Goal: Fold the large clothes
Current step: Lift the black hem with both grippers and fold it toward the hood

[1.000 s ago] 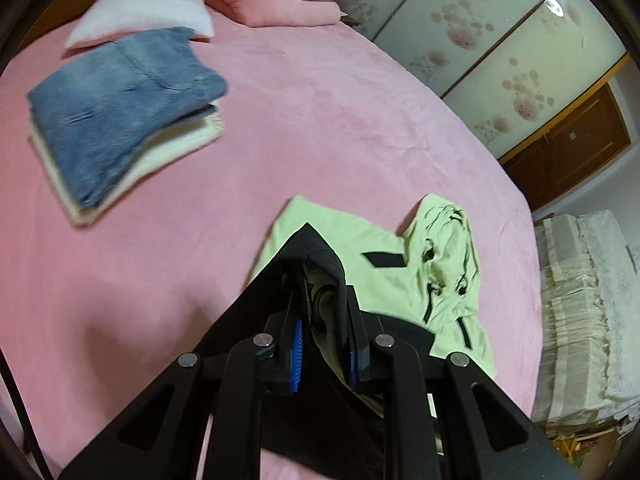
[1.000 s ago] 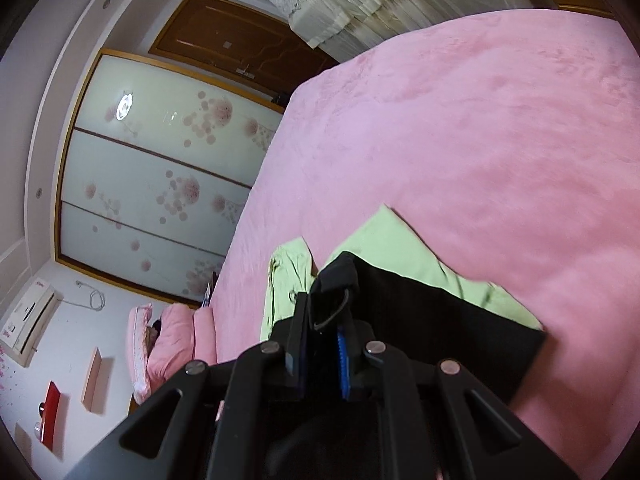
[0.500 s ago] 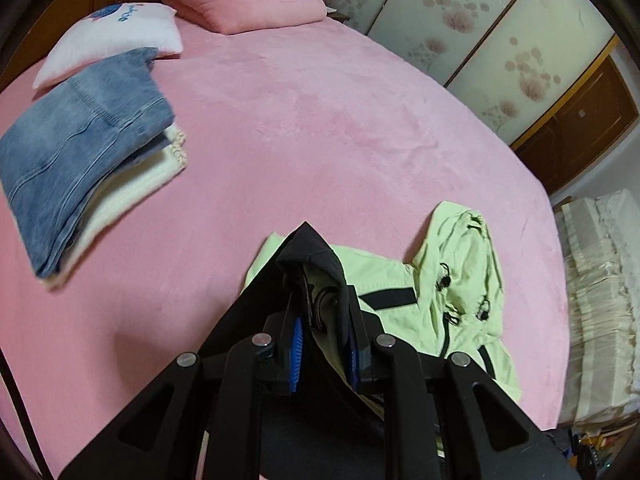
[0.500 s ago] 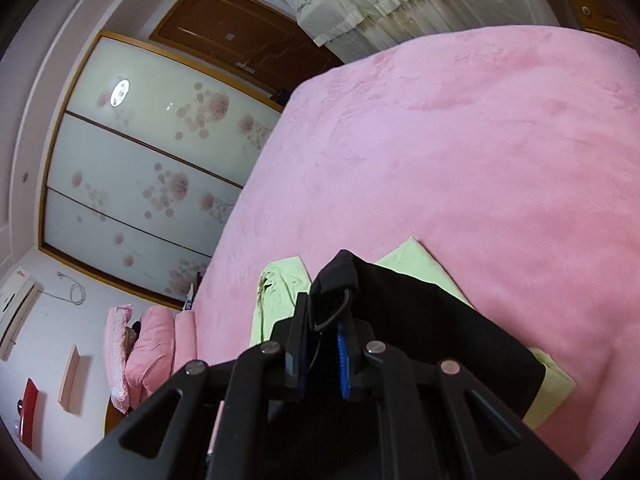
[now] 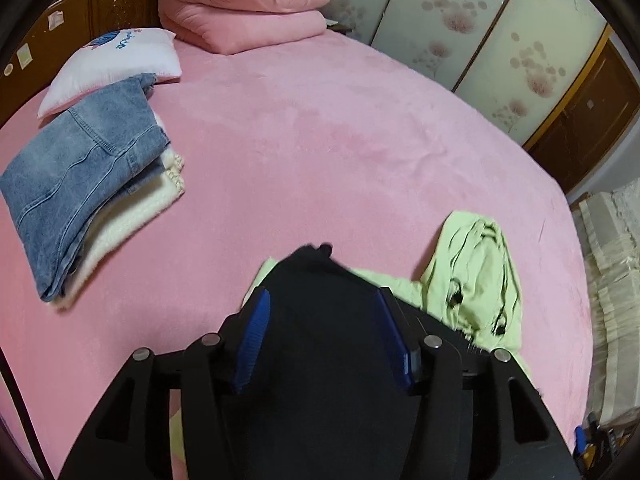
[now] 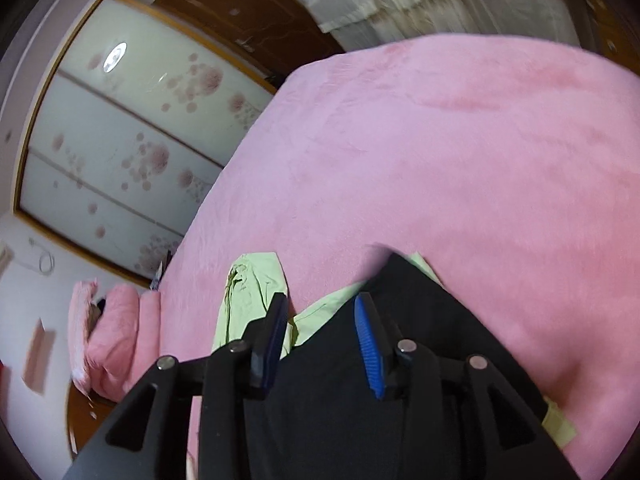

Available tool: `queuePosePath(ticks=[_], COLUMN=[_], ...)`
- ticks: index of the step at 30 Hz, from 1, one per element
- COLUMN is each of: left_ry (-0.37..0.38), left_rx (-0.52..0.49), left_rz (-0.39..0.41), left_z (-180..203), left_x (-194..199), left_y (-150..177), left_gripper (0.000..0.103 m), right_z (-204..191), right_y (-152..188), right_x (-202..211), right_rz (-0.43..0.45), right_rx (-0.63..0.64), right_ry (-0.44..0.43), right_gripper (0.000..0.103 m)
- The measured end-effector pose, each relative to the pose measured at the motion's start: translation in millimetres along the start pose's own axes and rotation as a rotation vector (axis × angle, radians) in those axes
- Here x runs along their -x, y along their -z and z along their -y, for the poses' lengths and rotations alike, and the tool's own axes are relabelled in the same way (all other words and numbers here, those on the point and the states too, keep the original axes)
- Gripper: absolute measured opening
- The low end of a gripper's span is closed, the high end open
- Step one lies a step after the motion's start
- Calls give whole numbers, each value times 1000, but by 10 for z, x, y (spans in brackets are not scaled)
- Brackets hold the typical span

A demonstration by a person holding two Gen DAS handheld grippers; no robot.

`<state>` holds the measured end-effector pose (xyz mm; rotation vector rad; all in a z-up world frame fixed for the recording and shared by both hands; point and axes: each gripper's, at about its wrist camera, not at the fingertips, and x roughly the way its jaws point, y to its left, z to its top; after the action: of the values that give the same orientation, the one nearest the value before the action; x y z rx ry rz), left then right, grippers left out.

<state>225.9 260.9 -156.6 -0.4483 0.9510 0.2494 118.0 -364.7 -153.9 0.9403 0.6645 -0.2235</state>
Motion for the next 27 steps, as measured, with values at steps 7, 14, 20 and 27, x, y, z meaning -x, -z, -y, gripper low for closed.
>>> queuePosePath(ticks=[7,14,20,27], left_ry=[21,69,170,84], left_rx=[5,-94,-172,-173], left_rz=[-75,-338,-579,-552], left_z=[-23,200,386,162], left_x=[46,-157,-409,-690], left_y=[424,1327,1866,1868], left_gripper=[52,17,12,12], right_z=[-131,-107,-216,-305], right_y=[282,1438,2265,2473], right_x=[43,-94,-229,-618], right_rz=[-59,-406,-627,-734], right_rx=[121,187,136,373], right_ry=[17,-42,-166,-115], right_gripper=[35,8,0,0])
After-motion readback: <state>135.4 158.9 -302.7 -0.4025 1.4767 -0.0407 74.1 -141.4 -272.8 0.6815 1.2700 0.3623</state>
